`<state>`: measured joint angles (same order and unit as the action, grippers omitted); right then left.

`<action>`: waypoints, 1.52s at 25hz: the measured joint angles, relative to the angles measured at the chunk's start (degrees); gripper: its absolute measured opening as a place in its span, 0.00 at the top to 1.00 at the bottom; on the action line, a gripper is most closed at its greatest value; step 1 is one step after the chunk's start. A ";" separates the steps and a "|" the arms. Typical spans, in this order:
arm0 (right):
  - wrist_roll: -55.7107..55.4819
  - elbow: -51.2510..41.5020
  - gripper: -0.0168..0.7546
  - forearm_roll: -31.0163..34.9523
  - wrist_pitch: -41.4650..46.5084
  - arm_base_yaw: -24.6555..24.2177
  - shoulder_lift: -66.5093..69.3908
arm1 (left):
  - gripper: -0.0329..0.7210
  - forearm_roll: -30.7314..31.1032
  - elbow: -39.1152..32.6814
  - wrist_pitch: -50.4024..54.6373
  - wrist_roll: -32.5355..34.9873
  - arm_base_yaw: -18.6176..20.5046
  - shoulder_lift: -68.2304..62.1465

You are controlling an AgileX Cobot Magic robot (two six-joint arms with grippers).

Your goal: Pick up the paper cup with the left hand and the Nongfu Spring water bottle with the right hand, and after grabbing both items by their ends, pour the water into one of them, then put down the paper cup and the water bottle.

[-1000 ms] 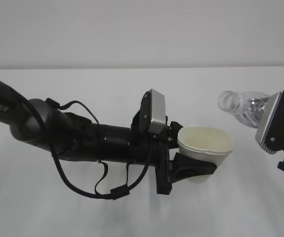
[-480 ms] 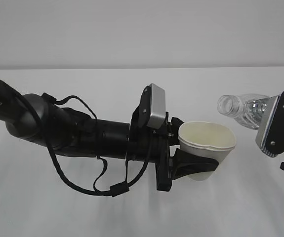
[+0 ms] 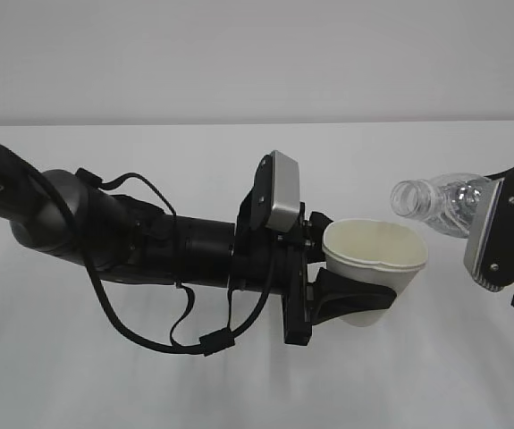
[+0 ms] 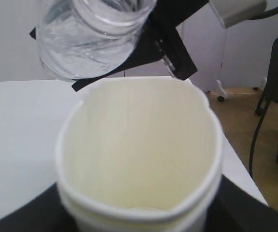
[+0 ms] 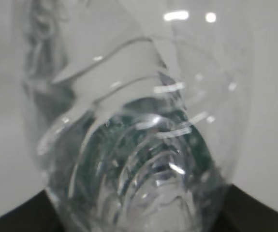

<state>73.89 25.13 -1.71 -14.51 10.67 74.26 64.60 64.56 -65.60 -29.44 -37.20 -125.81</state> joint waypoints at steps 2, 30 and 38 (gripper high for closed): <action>0.63 0.00 0.46 0.00 -0.42 0.00 0.00 | 0.42 0.00 0.00 0.00 -0.04 0.00 0.00; 4.80 0.00 0.46 0.00 -2.06 0.00 0.00 | 0.42 -0.45 0.00 0.00 -2.75 -0.27 0.00; 6.57 0.00 0.46 0.00 -2.14 0.00 0.00 | 0.42 -0.07 0.00 0.00 -1.82 -1.25 0.00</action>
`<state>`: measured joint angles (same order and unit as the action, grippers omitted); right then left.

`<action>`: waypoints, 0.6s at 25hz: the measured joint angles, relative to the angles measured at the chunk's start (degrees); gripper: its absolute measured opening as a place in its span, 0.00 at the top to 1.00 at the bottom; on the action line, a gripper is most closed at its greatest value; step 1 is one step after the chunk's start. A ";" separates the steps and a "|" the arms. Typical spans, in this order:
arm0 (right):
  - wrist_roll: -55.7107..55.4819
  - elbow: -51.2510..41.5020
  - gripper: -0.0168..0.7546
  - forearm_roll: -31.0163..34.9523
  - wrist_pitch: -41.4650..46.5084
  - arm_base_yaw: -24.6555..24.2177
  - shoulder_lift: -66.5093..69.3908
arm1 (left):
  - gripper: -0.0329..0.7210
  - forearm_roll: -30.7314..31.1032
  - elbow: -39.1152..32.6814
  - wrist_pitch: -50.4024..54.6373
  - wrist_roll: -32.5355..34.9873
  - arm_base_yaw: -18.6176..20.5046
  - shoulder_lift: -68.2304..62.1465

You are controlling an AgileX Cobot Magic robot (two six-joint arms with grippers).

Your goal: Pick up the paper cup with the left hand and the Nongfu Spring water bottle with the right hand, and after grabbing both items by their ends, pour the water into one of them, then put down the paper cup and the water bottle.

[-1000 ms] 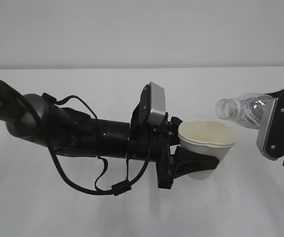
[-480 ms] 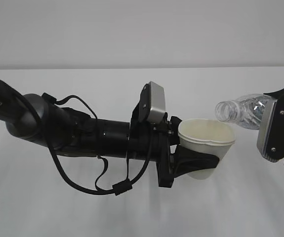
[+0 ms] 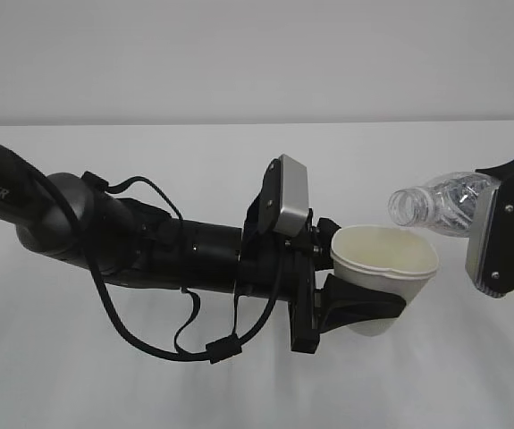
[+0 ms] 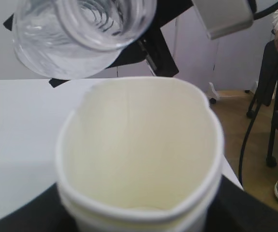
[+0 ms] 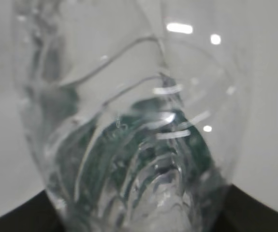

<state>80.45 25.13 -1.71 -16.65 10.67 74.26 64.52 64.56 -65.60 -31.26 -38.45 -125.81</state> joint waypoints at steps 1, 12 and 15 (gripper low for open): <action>0.29 0.00 0.46 0.00 0.00 0.00 0.00 | 0.42 0.00 0.00 0.00 0.00 0.00 0.00; 2.81 0.00 0.46 0.00 0.00 0.00 0.00 | 0.42 0.00 0.00 0.00 0.10 0.00 0.00; 3.14 0.00 0.46 0.00 -0.04 0.00 0.00 | 0.42 0.00 0.00 0.00 0.10 0.00 0.00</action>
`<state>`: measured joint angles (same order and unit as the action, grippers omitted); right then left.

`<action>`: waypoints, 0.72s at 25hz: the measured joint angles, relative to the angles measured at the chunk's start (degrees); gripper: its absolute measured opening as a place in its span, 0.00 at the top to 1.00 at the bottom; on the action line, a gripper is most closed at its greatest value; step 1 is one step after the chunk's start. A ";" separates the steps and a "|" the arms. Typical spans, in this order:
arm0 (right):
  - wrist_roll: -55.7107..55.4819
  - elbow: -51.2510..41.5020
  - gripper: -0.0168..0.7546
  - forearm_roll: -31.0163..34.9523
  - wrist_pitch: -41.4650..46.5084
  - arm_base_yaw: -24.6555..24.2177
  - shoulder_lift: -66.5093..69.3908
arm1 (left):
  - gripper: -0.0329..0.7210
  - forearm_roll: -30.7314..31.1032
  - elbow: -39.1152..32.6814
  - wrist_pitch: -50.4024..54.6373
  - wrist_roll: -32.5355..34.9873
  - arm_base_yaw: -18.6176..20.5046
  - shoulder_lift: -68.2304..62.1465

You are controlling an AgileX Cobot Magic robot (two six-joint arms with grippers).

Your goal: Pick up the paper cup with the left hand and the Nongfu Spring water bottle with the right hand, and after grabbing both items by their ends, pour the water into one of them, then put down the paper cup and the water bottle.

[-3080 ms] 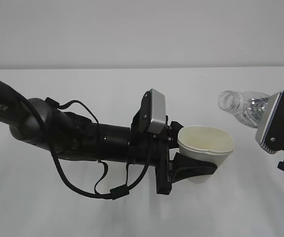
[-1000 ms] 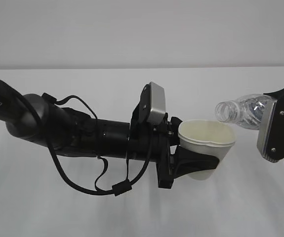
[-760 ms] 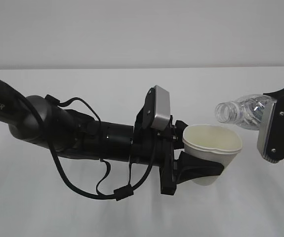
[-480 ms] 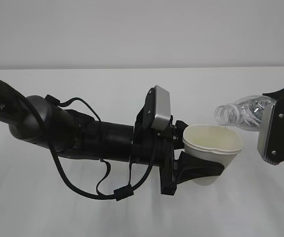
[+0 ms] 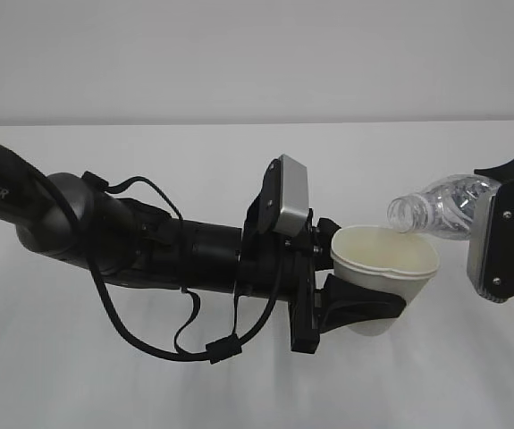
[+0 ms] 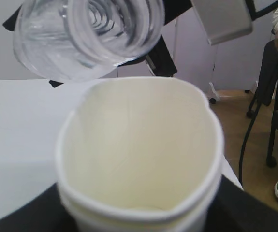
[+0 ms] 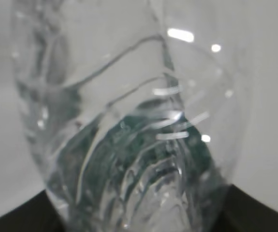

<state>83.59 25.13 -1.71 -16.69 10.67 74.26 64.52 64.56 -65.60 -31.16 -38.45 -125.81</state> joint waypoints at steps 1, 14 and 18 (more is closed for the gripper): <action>0.13 0.00 0.46 0.00 0.00 0.00 0.00 | 0.42 0.00 0.00 0.00 0.00 0.00 0.00; 2.04 0.00 0.46 0.58 -2.71 0.00 0.00 | 0.43 0.00 0.00 0.00 0.00 0.00 0.00; 2.67 0.00 0.46 0.62 -2.94 0.00 0.00 | 0.43 -0.86 0.00 0.00 0.13 0.00 0.00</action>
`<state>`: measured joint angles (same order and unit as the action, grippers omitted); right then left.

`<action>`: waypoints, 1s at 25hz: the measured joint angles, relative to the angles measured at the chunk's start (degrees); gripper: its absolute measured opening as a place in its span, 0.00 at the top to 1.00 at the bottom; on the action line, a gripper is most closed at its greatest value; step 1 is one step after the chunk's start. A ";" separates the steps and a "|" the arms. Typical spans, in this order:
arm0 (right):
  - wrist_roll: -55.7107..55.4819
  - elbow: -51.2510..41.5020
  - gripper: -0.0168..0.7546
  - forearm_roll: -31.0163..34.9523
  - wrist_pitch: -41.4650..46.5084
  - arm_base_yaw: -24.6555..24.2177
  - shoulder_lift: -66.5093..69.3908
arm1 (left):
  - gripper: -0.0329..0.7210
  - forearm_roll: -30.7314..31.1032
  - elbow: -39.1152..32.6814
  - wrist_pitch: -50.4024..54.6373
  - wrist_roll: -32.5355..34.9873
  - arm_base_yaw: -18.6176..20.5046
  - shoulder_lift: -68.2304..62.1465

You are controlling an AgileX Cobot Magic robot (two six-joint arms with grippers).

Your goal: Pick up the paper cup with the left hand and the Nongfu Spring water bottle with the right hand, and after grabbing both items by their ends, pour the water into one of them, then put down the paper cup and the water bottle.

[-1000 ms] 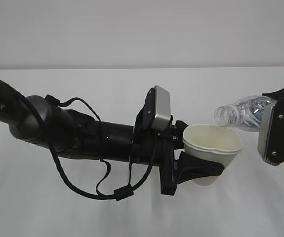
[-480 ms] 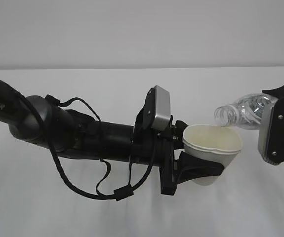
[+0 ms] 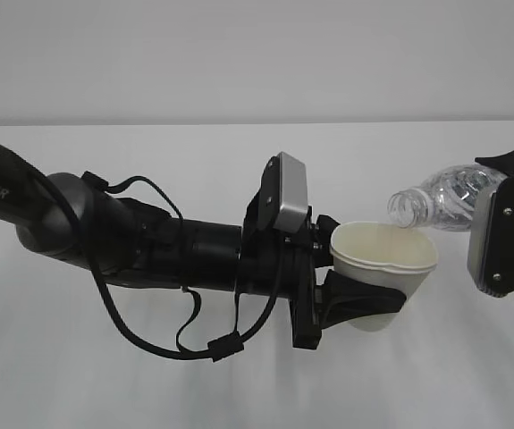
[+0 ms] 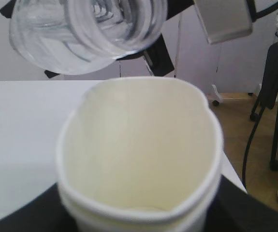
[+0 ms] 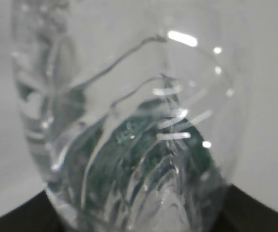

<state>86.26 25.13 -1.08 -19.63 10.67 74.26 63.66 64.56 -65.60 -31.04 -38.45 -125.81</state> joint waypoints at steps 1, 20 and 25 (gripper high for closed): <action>0.24 0.00 0.46 0.00 -0.12 0.00 0.00 | 0.43 -0.26 0.00 0.00 0.00 0.00 0.00; 4.25 0.00 0.46 0.09 -2.08 0.00 0.00 | 0.43 -0.75 0.00 0.00 0.00 0.21 0.00; 4.71 0.00 0.47 0.22 -2.57 0.00 0.00 | 0.43 -0.75 0.00 0.00 0.00 0.21 0.00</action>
<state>90.97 25.13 -0.87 -22.21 10.67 74.26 62.91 64.56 -65.60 -31.04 -38.23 -125.81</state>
